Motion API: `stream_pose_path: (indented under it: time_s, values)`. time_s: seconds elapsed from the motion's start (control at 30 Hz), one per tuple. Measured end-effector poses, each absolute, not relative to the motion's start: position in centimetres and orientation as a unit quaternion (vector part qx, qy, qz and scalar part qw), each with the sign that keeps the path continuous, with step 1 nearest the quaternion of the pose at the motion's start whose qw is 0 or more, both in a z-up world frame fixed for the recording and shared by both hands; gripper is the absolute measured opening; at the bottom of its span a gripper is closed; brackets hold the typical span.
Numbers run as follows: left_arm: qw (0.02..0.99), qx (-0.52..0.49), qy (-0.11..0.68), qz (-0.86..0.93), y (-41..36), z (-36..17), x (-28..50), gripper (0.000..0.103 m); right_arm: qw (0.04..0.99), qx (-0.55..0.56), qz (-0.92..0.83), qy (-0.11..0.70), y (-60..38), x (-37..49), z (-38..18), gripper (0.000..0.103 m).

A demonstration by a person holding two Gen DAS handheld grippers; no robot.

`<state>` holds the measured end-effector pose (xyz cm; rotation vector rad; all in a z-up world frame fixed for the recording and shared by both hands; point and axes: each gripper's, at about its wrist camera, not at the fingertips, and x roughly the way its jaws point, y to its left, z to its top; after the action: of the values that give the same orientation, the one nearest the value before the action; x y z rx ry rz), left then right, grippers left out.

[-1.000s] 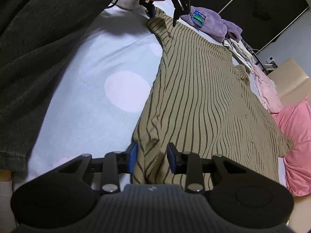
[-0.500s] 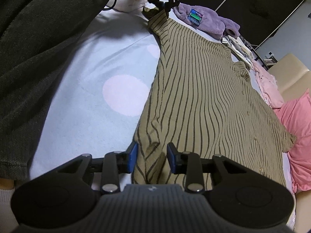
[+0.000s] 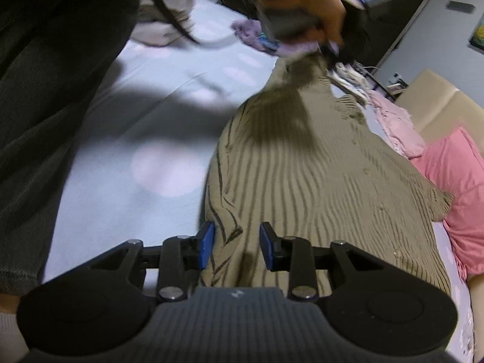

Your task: Fold clothes

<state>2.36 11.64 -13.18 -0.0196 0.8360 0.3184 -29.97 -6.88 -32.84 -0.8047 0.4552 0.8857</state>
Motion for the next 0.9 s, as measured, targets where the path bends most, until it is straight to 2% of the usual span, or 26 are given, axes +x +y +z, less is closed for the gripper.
stream_pose_path:
  time_s: [0.1,0.17,0.27,0.37,0.5,0.6,0.8,0.9]
  values:
    - [0.890,0.054,0.443,0.087,7.0,-16.7,3.9,0.003,0.812,-0.361,0.406,0.213,-7.4,-29.6,-32.5,0.035]
    - [0.880,0.085,0.465,0.036,4.5,-18.9,3.4,0.008,0.817,-0.351,0.402,0.216,-7.6,-29.3,-32.4,0.035]
    - [0.891,0.052,0.452,0.008,4.2,-18.9,1.2,0.010,0.819,-0.344,0.401,0.224,-7.8,-29.0,-32.7,0.035]
    - [0.915,-0.006,0.404,-0.007,6.5,-16.8,-1.7,0.014,0.818,-0.342,0.404,0.227,-7.9,-28.8,-33.0,0.035]
    - [0.937,-0.019,0.350,0.016,11.7,-14.7,-4.7,0.042,0.830,-0.295,0.403,0.248,-8.2,-27.6,-32.4,0.035]
    - [0.938,-0.016,0.339,0.068,15.7,-16.0,-5.6,0.041,0.848,-0.245,0.393,0.259,-8.0,-25.7,-31.3,0.035]
    - [0.929,-0.146,0.336,0.056,20.4,-19.4,-6.1,0.040,0.880,-0.168,0.352,0.272,-5.3,-20.1,-29.0,0.039]
    - [0.931,-0.138,0.334,0.053,20.6,-20.6,-5.3,0.040,0.891,-0.144,0.332,0.274,-3.2,-16.9,-28.3,0.042]
